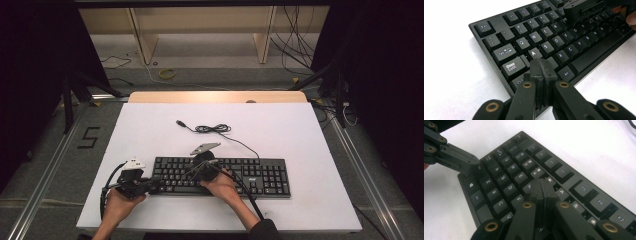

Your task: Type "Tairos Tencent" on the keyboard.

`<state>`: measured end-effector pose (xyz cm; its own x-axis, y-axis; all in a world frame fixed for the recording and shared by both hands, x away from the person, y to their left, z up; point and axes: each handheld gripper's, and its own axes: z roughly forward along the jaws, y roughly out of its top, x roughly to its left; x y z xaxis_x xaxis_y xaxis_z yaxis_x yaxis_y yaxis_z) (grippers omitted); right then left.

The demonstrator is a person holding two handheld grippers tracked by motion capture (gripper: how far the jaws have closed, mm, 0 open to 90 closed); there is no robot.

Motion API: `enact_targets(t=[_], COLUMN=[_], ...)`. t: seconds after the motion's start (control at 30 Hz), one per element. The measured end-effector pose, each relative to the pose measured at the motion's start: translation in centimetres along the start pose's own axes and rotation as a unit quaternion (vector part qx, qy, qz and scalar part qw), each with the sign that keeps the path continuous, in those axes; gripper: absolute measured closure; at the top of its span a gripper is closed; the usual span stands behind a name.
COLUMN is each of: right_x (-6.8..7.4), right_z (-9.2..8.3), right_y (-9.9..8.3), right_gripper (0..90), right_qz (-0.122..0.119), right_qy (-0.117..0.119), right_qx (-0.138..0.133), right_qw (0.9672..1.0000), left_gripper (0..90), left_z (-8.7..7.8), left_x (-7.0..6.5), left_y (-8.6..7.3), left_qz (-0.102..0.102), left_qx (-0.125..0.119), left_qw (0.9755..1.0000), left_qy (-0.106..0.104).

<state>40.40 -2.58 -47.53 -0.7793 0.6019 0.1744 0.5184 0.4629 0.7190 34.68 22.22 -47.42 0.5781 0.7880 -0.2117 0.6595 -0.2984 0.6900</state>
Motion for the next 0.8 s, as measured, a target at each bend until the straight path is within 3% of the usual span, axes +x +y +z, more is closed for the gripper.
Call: enact_targets(t=[0.8], right_x=[-0.16], right_z=[0.55], right_y=[-0.11], right_gripper=[90.0], right_qz=[0.002], right_qy=[-0.007], right_qx=[0.016], right_qw=[0.9998], left_gripper=[89.2], left_z=[0.53], left_x=[0.32], left_y=[-0.08], left_qz=[0.000], left_qx=[0.017], left_qw=[0.9998], left_qy=[0.004])
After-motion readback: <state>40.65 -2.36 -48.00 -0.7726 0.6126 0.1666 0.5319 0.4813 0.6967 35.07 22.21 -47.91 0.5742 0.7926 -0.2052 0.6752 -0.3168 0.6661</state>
